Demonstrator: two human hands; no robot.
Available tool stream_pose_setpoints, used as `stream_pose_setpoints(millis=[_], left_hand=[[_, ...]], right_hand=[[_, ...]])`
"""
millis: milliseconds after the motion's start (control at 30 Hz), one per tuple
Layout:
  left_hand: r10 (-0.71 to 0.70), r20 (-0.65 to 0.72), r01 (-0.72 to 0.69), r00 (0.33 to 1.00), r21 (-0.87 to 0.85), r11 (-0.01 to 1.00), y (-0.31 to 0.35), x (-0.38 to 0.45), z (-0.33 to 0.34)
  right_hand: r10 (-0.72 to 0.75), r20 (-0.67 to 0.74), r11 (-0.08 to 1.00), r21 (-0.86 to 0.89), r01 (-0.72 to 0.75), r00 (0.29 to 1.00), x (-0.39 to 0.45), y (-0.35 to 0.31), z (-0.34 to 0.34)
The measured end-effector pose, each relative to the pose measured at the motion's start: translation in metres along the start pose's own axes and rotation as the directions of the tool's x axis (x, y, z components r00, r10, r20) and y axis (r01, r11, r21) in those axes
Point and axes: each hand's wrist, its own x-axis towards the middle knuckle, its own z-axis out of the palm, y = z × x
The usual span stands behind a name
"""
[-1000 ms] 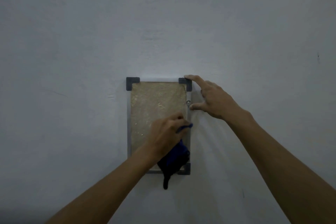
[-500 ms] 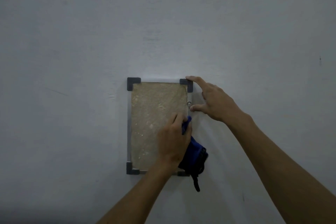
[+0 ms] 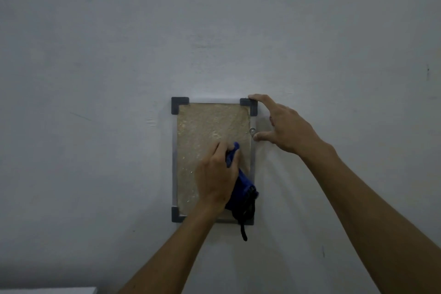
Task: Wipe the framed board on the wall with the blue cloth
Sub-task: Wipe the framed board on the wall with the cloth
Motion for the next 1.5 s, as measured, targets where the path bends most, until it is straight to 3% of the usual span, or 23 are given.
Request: stream_pose_setpoints(millis=[100, 233, 300, 500, 800, 867, 933, 1000, 1067, 1167, 1267, 1333, 1400, 1500], left_hand=[[-0.043, -0.047, 0.044, 0.998, 0.012, 0.999, -0.018, 0.002, -0.012], [-0.269, -0.214, 0.268, 0.939, -0.035, 0.963, -0.03, -0.001, -0.023], [-0.326, -0.221, 0.318, 0.919, -0.072, 0.946, -0.024, -0.002, -0.021], [-0.048, 0.035, 0.049, 0.998, -0.012, 0.999, -0.012, -0.002, -0.02], [-0.273, -0.215, 0.292, 0.938, 0.061, 0.955, -0.053, 0.007, -0.058], [-0.209, -0.177, 0.224, 0.962, 0.072, 0.972, -0.05, 0.006, -0.057], [-0.041, -0.047, 0.046, 0.998, 0.101, 0.994, -0.047, 0.007, -0.055], [0.12, 0.084, -0.13, 0.989, 0.135, 0.982, -0.047, 0.01, -0.058], [0.193, 0.136, -0.216, 0.972, 0.174, 0.961, -0.052, 0.017, -0.066], [0.174, 0.086, -0.19, 0.981, 0.237, 0.953, -0.066, 0.025, -0.083], [-0.022, -0.074, 0.036, 0.997, 0.198, 0.979, -0.078, 0.031, -0.095], [-0.091, -0.13, 0.11, 0.987, 0.152, 0.982, -0.076, 0.033, -0.094], [-0.049, -0.111, 0.065, 0.993, 0.146, 0.987, -0.07, 0.029, -0.091], [0.141, 0.081, -0.153, 0.987, 0.169, 0.974, -0.062, 0.019, -0.085]], right_hand=[[0.01, -0.001, 1.0, -0.003, -0.01, 1.0, -0.001, -0.001, -0.001], [0.023, 0.003, 1.0, 0.002, -0.023, 1.0, -0.001, -0.004, 0.0], [0.027, 0.001, 1.0, 0.006, -0.027, 1.0, -0.001, -0.006, 0.0], [0.036, 0.001, 0.999, -0.001, -0.036, 0.999, -0.001, -0.006, -0.002], [0.043, 0.004, 0.999, 0.002, -0.043, 0.999, -0.002, -0.009, -0.002], [0.044, 0.005, 0.999, -0.003, -0.044, 0.999, -0.002, -0.01, -0.001], [0.047, 0.006, 0.999, -0.002, -0.047, 0.999, -0.002, -0.011, -0.001], [0.048, 0.01, 0.999, 0.001, -0.048, 0.999, -0.003, -0.012, -0.002], [0.047, 0.014, 0.999, -0.003, -0.047, 0.999, -0.003, -0.011, -0.003], [0.043, 0.016, 0.999, 0.001, -0.043, 0.999, -0.003, -0.012, -0.003], [0.042, 0.015, 0.999, 0.006, -0.042, 0.999, -0.004, -0.013, -0.002], [0.04, 0.011, 0.999, 0.002, -0.04, 0.999, -0.004, -0.012, -0.002], [0.039, 0.008, 0.999, 0.004, -0.039, 0.999, -0.003, -0.013, -0.001], [0.043, 0.01, 0.999, 0.014, -0.043, 0.999, -0.003, -0.014, -0.001]])
